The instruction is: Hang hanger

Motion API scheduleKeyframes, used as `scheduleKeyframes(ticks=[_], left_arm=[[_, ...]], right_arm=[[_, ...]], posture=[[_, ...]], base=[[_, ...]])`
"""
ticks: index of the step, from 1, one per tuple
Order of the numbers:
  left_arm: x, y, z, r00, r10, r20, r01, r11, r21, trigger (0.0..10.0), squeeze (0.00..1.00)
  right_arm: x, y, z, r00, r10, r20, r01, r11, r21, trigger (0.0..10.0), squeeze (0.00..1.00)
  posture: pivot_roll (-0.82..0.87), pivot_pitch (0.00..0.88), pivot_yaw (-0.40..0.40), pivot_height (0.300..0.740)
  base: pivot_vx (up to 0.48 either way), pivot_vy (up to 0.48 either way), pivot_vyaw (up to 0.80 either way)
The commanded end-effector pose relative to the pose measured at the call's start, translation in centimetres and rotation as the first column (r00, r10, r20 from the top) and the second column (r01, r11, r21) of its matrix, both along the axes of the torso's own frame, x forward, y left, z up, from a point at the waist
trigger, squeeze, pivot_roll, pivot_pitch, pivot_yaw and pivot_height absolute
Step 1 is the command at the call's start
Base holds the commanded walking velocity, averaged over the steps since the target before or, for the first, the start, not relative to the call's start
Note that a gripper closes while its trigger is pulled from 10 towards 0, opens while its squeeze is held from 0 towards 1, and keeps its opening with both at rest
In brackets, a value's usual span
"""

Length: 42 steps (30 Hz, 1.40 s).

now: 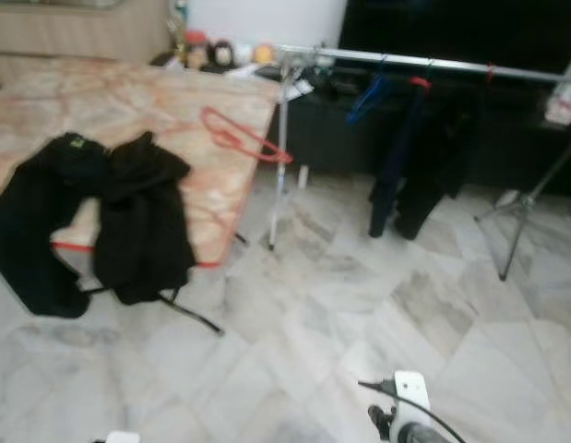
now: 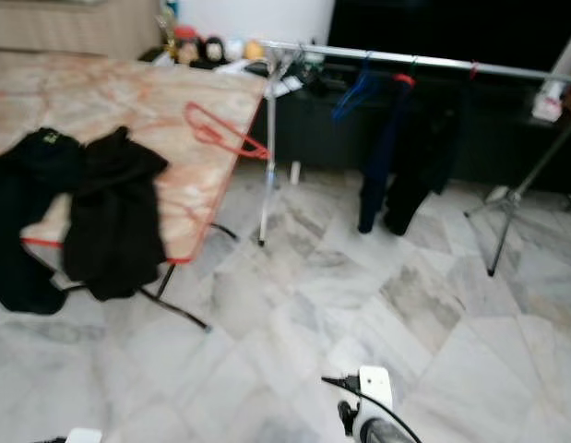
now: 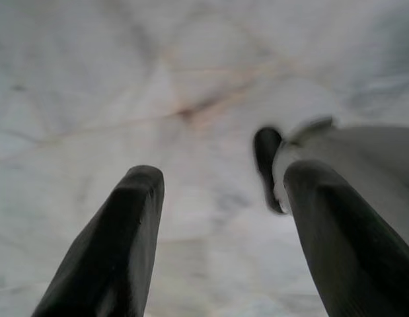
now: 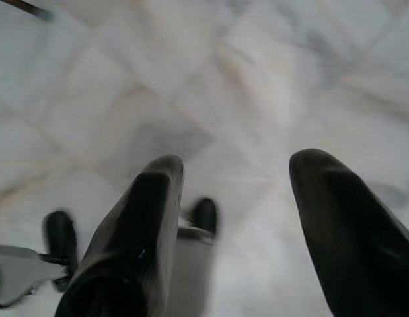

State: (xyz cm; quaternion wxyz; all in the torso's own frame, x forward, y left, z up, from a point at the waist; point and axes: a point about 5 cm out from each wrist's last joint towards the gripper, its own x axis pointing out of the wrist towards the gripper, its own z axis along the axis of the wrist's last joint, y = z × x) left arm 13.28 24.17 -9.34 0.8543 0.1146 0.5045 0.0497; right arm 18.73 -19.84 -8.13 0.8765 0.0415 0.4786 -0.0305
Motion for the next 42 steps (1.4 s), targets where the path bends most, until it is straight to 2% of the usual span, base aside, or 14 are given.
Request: scheduleKeyframes(ticks=[1, 12, 14, 24, 28, 42], left_arm=[[-0.5, 0.7, 0.0, 1.0, 0.007, -0.014, -0.007, 1.0, 0.013, 10.0, 0.0], [-0.7, 0.6, -0.1, 1.0, 0.015, -0.019, -0.015, 1.0, -0.002, 10.0, 0.0], [-1.1, 0.3, -0.3, 0.999, 0.022, -0.036, -0.023, 0.999, -0.028, 10.0, 0.0], [-1.6, -0.2, -0.6, 0.998, 0.056, -0.027, -0.056, 0.998, -0.031, 10.0, 0.0], [-1.3, -0.1, -0.4, 0.998, 0.057, -0.016, -0.058, 0.998, -0.038, 10.0, 0.0], [-0.3, -0.1, -0.1, 0.998, 0.068, 0.01, -0.068, 0.997, -0.046, 10.0, 0.0]], right_arm=[[0.4, 0.4, 0.2, 1.0, 0.021, 0.015, -0.021, 1.0, 0.002, 10.0, 0.0], [0.2, -0.1, 0.1, 0.999, 0.041, 0.006, -0.041, 0.999, -0.014, 10.0, 0.0], [0.2, -0.2, 0.1, 0.999, 0.042, 0.009, -0.042, 0.999, -0.017, 10.0, 0.0], [0.1, -0.2, 0.1, 0.999, 0.041, 0.018, -0.04, 0.999, -0.019, 10.0, 0.0], [0.1, -0.2, 0.1, 0.999, 0.021, 0.028, -0.021, 1.0, -0.01, 10.0, 0.0], [0.5, -0.3, 0.3, 0.999, 0.039, 0.022, -0.038, 0.999, -0.018, 10.0, 0.0]], posture=[[0.0, 0.0, -0.045, 0.74], [0.0, 0.0, -0.056, 0.74], [0.0, 0.0, -0.055, 0.74], [-0.01, 0.0, -0.051, 0.74], [-0.01, 0.0, -0.051, 0.74], [0.01, 0.0, -0.063, 0.74]], base=[[0.0, -0.48, 0.0], [0.0, -0.48, 0.0], [0.0, 0.0, 0.0], [0.0, 0.0, 0.0], [0.0, 0.0, 0.0], [0.297, 0.0, -0.04]])
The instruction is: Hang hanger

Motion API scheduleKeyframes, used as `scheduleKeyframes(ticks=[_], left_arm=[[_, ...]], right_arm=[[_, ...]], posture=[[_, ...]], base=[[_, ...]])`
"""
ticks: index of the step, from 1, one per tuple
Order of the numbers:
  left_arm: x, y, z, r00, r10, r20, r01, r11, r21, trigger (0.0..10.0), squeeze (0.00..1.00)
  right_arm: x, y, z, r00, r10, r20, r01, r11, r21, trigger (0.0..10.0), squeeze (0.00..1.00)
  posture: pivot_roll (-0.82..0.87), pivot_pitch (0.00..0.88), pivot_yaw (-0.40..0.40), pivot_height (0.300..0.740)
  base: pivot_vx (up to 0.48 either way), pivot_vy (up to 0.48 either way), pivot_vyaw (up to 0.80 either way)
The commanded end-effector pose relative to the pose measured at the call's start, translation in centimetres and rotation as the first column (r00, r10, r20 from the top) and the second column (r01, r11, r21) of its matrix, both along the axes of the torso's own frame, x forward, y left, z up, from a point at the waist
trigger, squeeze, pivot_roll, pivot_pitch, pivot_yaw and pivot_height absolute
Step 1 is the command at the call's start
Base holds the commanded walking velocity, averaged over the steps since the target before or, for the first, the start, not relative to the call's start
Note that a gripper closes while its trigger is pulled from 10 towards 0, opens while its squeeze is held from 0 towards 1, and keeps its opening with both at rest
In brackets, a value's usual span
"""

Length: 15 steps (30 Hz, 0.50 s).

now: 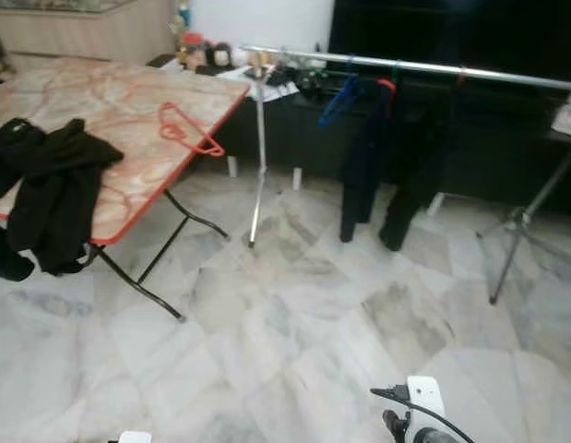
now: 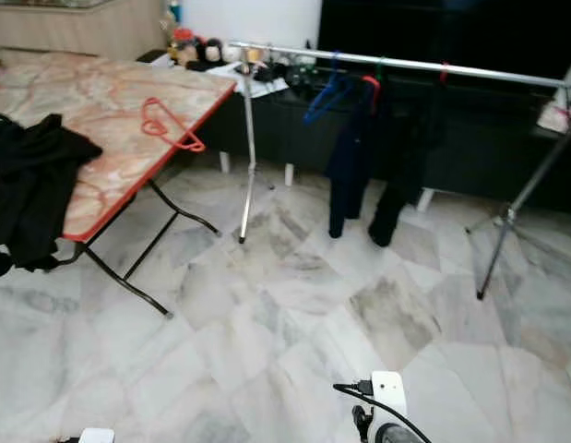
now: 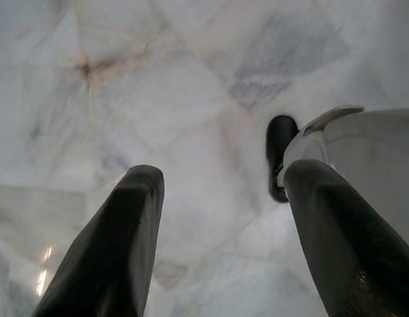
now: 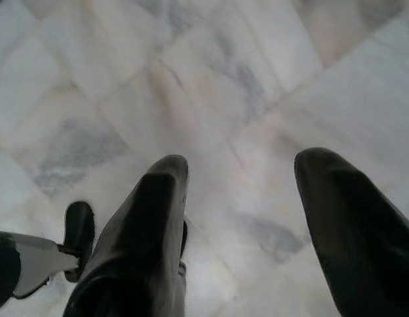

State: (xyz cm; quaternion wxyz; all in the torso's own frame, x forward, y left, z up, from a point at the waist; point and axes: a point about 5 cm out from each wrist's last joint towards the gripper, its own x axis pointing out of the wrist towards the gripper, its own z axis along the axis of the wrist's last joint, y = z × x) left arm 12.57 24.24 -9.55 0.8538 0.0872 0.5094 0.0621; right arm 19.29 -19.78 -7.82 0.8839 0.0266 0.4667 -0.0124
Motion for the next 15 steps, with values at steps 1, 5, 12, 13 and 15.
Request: scheduleKeyframes(ticks=[1, 5, 12, 13, 15], left_arm=[[0.51, -0.39, 0.05, 1.0, 0.017, 0.014, -0.017, 1.0, -0.01, 10.0, 0.0], [0.66, -0.51, 0.07, 1.0, 0.019, 0.016, -0.019, 1.0, -0.012, 10.0, 0.0], [0.7, -0.45, 0.1, 1.0, 0.017, 0.018, -0.017, 1.0, -0.011, 10.0, 0.0], [0.64, -0.35, 0.11, 1.0, 0.018, 0.018, -0.018, 1.0, -0.01, 10.0, 0.0], [0.46, -0.08, 0.13, 1.0, 0.02, 0.017, -0.02, 1.0, -0.008, 10.0, 0.0]], right_arm=[[-0.11, -0.35, -0.02, 1.0, 0.002, -0.016, -0.002, 1.0, -0.014, 10.0, 0.0], [-0.04, -0.32, 0.02, 1.0, -0.01, -0.006, 0.01, 1.0, -0.012, 10.0, 0.0], [0.09, -0.27, 0.07, 1.0, -0.009, -0.003, 0.009, 1.0, -0.012, 10.0, 0.0], [0.11, -0.26, 0.08, 1.0, -0.01, -0.001, 0.01, 1.0, -0.012, 10.0, 0.0], [0.12, -0.25, 0.1, 1.0, -0.014, 0.004, 0.014, 1.0, -0.009, 10.0, 0.0]], posture=[[0.01, 0.0, -0.062, 0.74], [0.01, 0.0, -0.061, 0.74], [0.0, 0.0, -0.063, 0.74], [0.0, 0.0, -0.063, 0.74], [0.0, 0.0, -0.063, 0.74]], base=[[0.3, 0.0, -0.62], [0.326, 0.0, -0.31], [0.328, 0.0, 0.0], [0.33, 0.0, 0.0], [0.332, 0.0, 0.0]])
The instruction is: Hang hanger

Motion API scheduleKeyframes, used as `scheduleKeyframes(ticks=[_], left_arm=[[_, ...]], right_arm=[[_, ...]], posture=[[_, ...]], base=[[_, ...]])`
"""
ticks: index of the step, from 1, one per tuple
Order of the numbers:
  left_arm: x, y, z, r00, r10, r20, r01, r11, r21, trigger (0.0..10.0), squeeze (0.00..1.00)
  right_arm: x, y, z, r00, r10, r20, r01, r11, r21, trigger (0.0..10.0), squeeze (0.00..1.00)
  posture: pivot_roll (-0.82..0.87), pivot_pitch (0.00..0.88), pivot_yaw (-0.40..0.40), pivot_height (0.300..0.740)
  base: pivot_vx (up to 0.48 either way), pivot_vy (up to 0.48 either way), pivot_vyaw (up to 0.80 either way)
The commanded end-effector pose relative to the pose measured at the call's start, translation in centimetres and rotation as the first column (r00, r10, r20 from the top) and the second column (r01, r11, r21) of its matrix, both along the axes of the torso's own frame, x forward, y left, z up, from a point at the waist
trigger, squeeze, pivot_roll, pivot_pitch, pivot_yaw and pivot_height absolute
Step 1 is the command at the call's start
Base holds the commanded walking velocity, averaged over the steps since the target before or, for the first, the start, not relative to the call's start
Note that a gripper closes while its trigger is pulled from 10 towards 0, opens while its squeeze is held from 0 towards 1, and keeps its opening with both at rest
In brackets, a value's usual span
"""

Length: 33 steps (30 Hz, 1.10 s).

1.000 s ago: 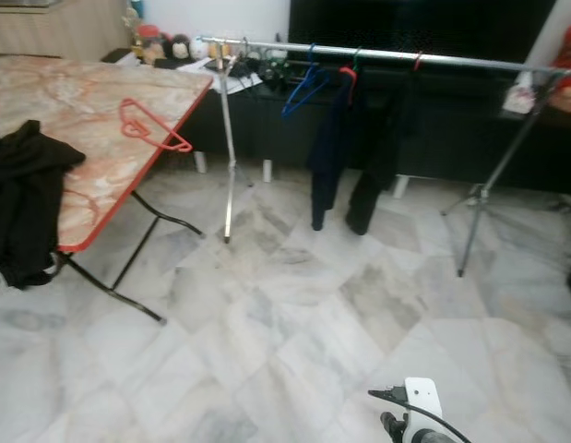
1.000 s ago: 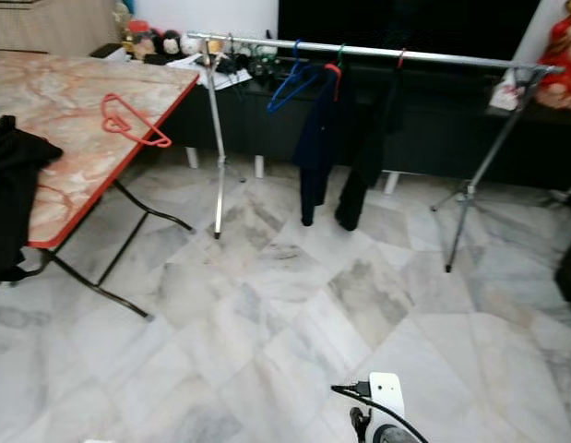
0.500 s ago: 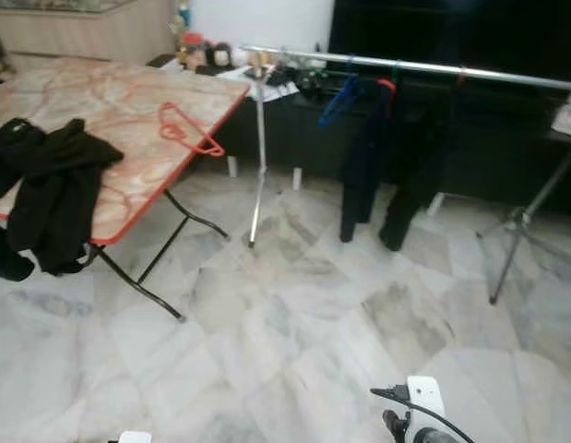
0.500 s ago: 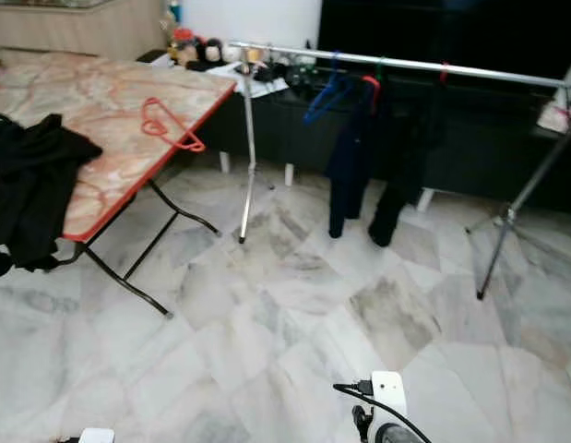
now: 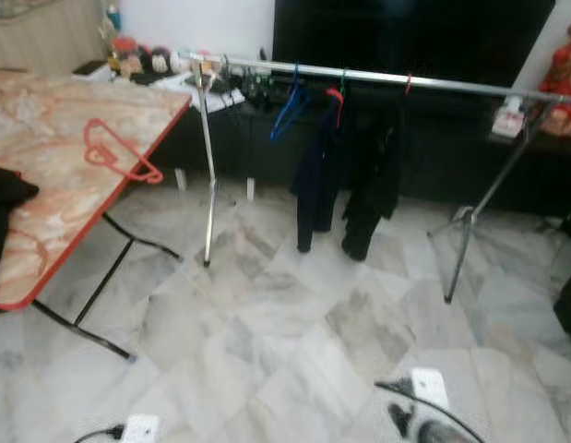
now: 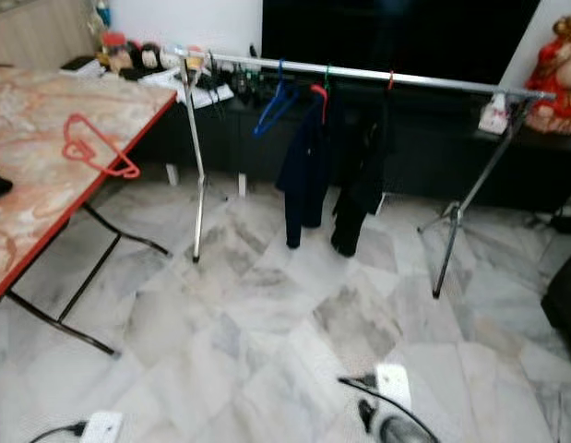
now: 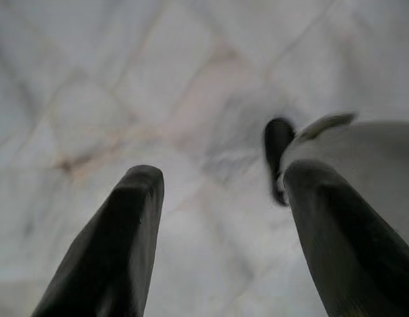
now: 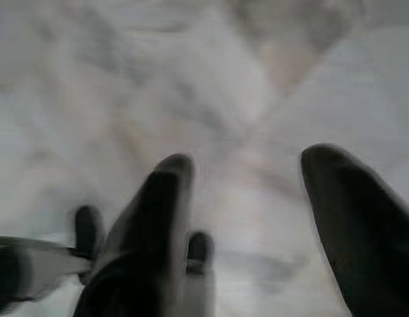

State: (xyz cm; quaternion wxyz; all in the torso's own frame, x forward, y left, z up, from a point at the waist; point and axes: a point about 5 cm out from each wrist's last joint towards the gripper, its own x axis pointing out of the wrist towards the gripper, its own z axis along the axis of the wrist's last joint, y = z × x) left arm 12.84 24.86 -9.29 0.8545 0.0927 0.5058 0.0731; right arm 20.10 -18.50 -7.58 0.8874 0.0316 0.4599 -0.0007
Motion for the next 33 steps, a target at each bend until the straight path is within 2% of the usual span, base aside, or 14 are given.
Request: scheduleKeyframes(ticks=[1, 6, 12, 22, 28, 31, 33], left_arm=[[0.1, -0.5, -0.1, 1.0, 0.009, 0.008, -0.008, 1.0, -0.027, 10.0, 0.0], [-0.3, 0.3, 0.0, 1.0, 0.019, 0.006, -0.019, 1.0, -0.02, 10.0, 0.0], [-0.5, 0.4, 0.0, 1.0, 0.018, 0.001, -0.018, 1.0, -0.02, 10.0, 0.0], [-0.1, -1.8, -0.5, 1.0, -0.003, 0.0, 0.003, 0.999, -0.039, 10.0, 0.0], [-0.1, -1.9, -0.5, 1.0, -0.004, -0.003, 0.004, 0.999, -0.039, 10.0, 0.0], [-0.3, -1.5, -0.5, 1.0, -0.002, -0.004, 0.002, 0.999, -0.036, 10.0, 0.0], [-0.9, 0.1, -0.2, 1.0, 0.011, -0.006, -0.011, 1.0, -0.023, 10.0, 0.0]], right_arm=[[-0.7, -1.5, -0.1, 0.999, -0.034, -0.009, 0.034, 0.999, -0.027, 10.0, 0.0], [-0.6, -1.6, -0.1, 1.0, -0.026, -0.009, 0.026, 0.999, -0.029, 10.0, 0.0], [-0.7, -1.6, -0.1, 1.0, -0.02, -0.009, 0.019, 0.999, -0.031, 10.0, 0.0], [-0.8, -1.6, -0.2, 1.0, -0.019, -0.015, 0.018, 0.999, -0.029, 10.0, 0.0], [-0.8, -1.6, -0.2, 1.0, -0.02, -0.015, 0.02, 0.999, -0.03, 10.0, 0.0], [-0.8, -1.6, -0.2, 1.0, -0.021, -0.014, 0.02, 0.999, -0.029, 10.0, 0.0], [-0.8, -1.6, -0.2, 1.0, -0.018, -0.015, 0.017, 0.999, -0.03, 10.0, 0.0]], posture=[[0.0, 0.0, -0.063, 0.74], [0.0, 0.0, -0.071, 0.74], [-0.01, 0.0, -0.073, 0.74], [-0.01, 0.0, -0.069, 0.74], [-0.02, 0.0, -0.068, 0.74], [-0.02, 0.0, -0.068, 0.74], [-0.01, 0.0, -0.069, 0.74]], base=[[0.33, 0.0, 0.0], [0.329, 0.0, 0.0], [0.329, 0.0, 0.0], [0.329, 0.0, 0.0], [0.336, 0.0, 0.0], [0.345, 0.0, 0.0], [0.352, 0.0, 0.0]])
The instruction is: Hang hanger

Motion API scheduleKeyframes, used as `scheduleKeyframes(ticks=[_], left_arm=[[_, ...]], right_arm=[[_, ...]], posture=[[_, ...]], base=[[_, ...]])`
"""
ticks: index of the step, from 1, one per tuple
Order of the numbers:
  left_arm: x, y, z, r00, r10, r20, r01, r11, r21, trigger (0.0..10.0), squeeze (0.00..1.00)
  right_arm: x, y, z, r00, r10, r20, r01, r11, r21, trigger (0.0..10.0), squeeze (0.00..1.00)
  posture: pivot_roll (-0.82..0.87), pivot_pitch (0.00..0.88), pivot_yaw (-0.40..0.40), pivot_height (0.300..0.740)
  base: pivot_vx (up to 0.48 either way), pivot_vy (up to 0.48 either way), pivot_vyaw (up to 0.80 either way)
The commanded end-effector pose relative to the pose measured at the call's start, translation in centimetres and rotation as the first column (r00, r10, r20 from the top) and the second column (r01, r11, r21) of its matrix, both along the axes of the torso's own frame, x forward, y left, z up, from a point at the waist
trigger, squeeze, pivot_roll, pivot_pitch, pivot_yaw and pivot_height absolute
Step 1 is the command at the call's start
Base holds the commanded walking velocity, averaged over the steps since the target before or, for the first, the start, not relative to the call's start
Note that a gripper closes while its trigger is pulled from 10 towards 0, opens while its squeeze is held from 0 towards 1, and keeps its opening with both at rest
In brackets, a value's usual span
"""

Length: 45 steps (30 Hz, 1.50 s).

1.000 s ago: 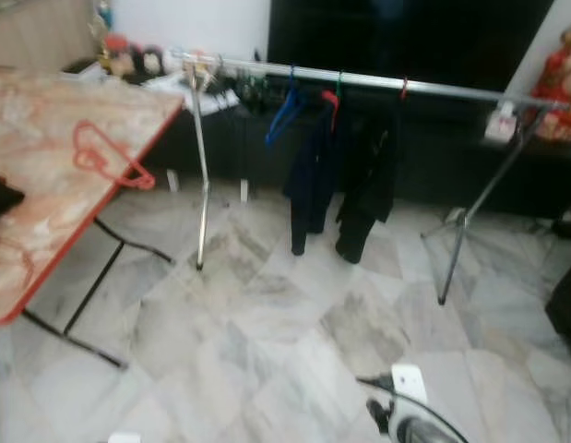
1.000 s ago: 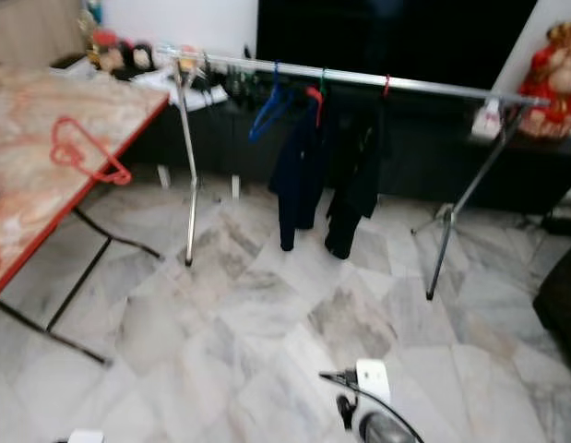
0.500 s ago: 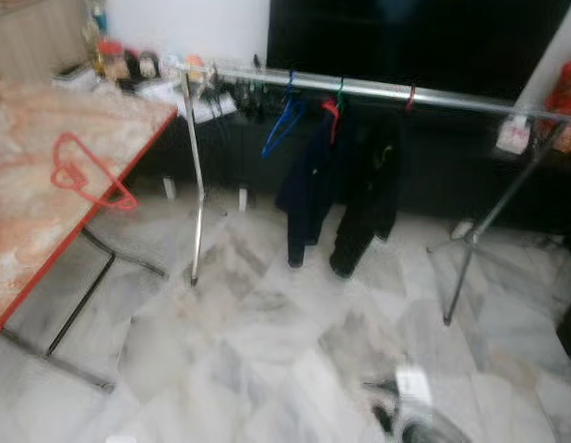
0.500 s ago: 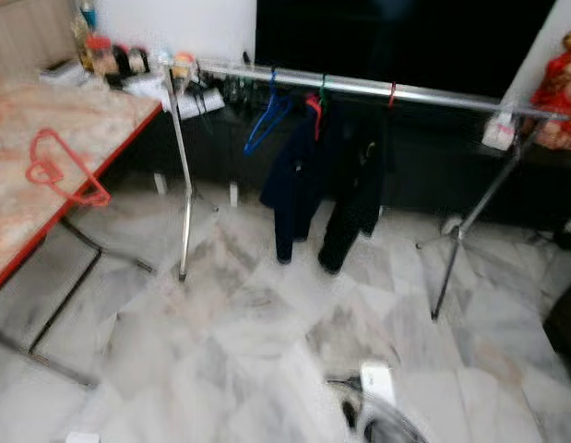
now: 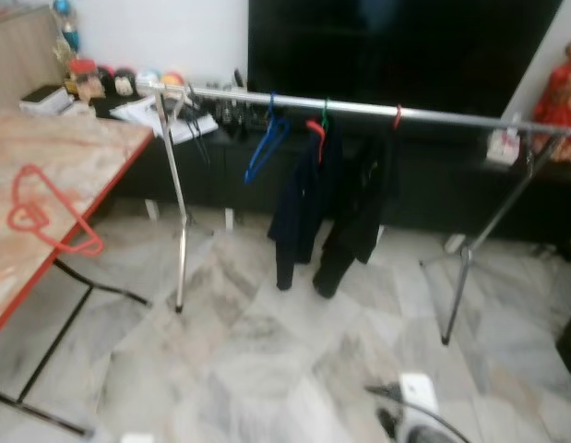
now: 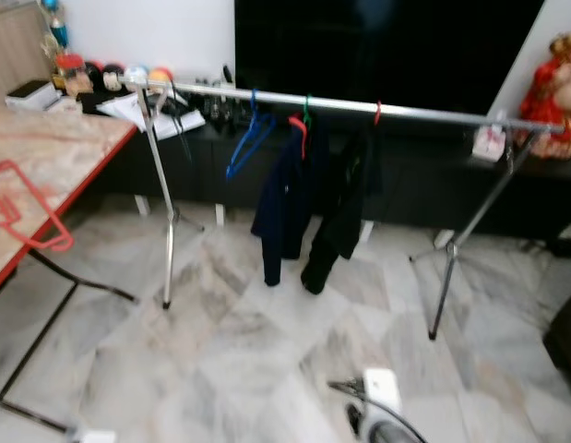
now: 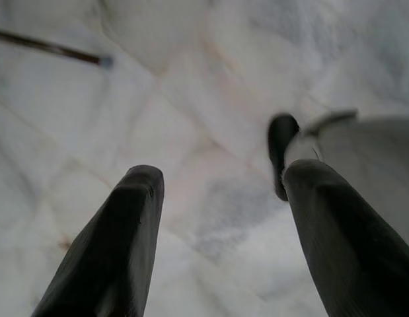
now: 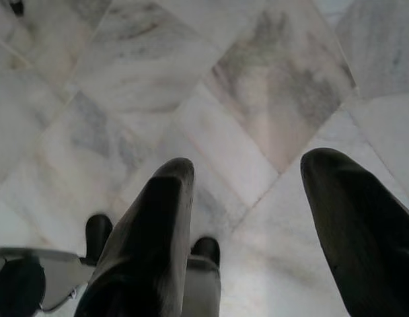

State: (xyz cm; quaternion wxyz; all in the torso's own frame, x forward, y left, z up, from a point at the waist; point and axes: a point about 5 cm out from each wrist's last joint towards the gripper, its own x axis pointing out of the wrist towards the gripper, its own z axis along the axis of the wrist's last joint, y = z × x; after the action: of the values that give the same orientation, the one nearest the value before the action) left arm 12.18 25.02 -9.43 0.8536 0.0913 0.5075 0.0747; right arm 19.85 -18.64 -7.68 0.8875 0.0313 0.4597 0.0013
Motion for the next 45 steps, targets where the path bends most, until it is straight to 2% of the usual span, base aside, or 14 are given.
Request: scheduleKeyframes(ticks=[1, 4, 7, 8, 9, 11, 16, 21, 23, 28, 33, 37, 41, 45], left_arm=[[-0.3, 0.1, -0.1, 1.0, 0.008, -0.003, -0.008, 1.0, -0.021, 10.0, 0.0], [-0.7, 0.9, 0.1, 1.0, 0.011, -0.006, -0.011, 1.0, -0.015, 10.0, 0.0], [-0.7, 0.7, 0.0, 1.0, 0.008, -0.007, -0.008, 1.0, -0.017, 10.0, 0.0], [-0.6, -0.3, -0.2, 1.0, -0.001, -0.006, 0.001, 1.0, -0.024, 10.0, 0.0], [-0.6, -0.3, -0.2, 1.0, -0.001, -0.006, 0.001, 1.0, -0.024, 10.0, 0.0], [-0.2, -1.5, -0.4, 1.0, -0.012, -0.002, 0.012, 0.999, -0.035, 10.0, 0.0], [0.4, -2.4, -0.5, 1.0, -0.022, 0.0, 0.022, 0.999, -0.039, 10.0, 0.0], [0.6, -1.6, -0.3, 1.0, -0.015, -0.003, 0.015, 0.999, -0.031, 10.0, 0.0], [0.5, -0.7, -0.1, 1.0, -0.005, -0.004, 0.005, 1.0, -0.022, 10.0, 0.0], [0.4, -0.4, 0.0, 1.0, 0.0, -0.007, 0.0, 1.0, -0.02, 10.0, 0.0], [0.6, -1.9, -0.4, 1.0, -0.013, -0.006, 0.013, 0.999, -0.034, 10.0, 0.0], [0.7, -2.3, -0.4, 1.0, -0.017, -0.004, 0.016, 0.999, -0.036, 10.0, 0.0], [0.1, 0.0, 0.0, 1.0, 0.0, -0.006, 0.0, 1.0, -0.019, 10.0, 0.0], [-0.1, 0.8, 0.2, 1.0, 0.012, 0.005, -0.012, 1.0, -0.01, 10.0, 0.0]], right_arm=[[-0.6, -1.4, -0.1, 1.0, -0.021, -0.015, 0.021, 0.999, -0.031, 10.0, 0.0], [-0.6, -1.4, -0.1, 1.0, -0.019, -0.015, 0.019, 0.999, -0.03, 10.0, 0.0], [-0.6, -1.4, -0.1, 1.0, -0.018, -0.015, 0.017, 0.999, -0.03, 10.0, 0.0], [-0.6, -1.4, -0.1, 1.0, -0.018, -0.015, 0.017, 0.999, -0.03, 10.0, 0.0], [-0.6, -1.4, -0.1, 1.0, -0.018, -0.015, 0.017, 0.999, -0.03, 10.0, 0.0], [-0.6, -1.4, -0.1, 1.0, -0.017, -0.016, 0.016, 0.999, -0.028, 10.0, 0.0], [-0.7, -1.4, -0.1, 1.0, -0.014, -0.017, 0.014, 1.0, -0.028, 10.0, 0.0], [-0.7, -1.4, -0.2, 1.0, -0.017, -0.014, 0.017, 0.999, -0.027, 10.0, 0.0], [-0.6, -1.5, 0.0, 0.999, -0.044, 0.022, 0.045, 0.999, -0.025, 10.0, 0.0], [-0.3, -1.5, 0.2, 0.996, -0.056, 0.076, 0.058, 0.998, -0.021, 10.0, 0.0], [0.3, -1.7, 0.9, 0.974, -0.113, 0.195, 0.12, 0.993, -0.022, 10.0, 0.0], [0.7, -1.9, 1.4, 0.95, -0.148, 0.274, 0.16, 0.987, -0.021, 10.0, 0.0], [1.1, -1.8, 1.8, 0.933, -0.158, 0.322, 0.169, 0.986, -0.006, 10.0, 0.0], [1.4, -2.0, 2.4, 0.903, -0.181, 0.39, 0.196, 0.981, 0.002, 10.0, 0.0]], posture=[[-0.01, 0.0, -0.069, 0.74], [-0.01, 0.0, -0.068, 0.74], [-0.01, 0.0, -0.067, 0.74], [-0.01, 0.0, -0.067, 0.74], [-0.01, 0.0, -0.067, 0.74], [-0.01, 0.0, -0.067, 0.74], [-0.01, 0.0, -0.067, 0.74], [-0.01, 0.0, -0.069, 0.74], [-0.01, 0.0, -0.072, 0.74], [-0.02, 0.0, -0.072, 0.74], [-0.04, 0.0, -0.07, 0.74], [-0.05, 0.0, -0.067, 0.74], [-0.06, 0.0, -0.071, 0.74], [-0.05, 0.0, -0.076, 0.74]], base=[[0.352, 0.0, 0.0], [0.356, 0.0, 0.0], [0.352, 0.0, 0.0], [0.356, 0.0, 0.0], [0.356, 0.0, 0.0], [0.354, 0.0, 0.0], [0.355, 0.0, 0.0], [0.355, 0.0, 0.0], [0.354, 0.0, 0.0], [0.357, 0.0, 0.0], [0.356, 0.0, 0.0], [0.346, 0.0, 0.0], [0.34, 0.0, 0.0], [0.322, 0.0, 0.0]])
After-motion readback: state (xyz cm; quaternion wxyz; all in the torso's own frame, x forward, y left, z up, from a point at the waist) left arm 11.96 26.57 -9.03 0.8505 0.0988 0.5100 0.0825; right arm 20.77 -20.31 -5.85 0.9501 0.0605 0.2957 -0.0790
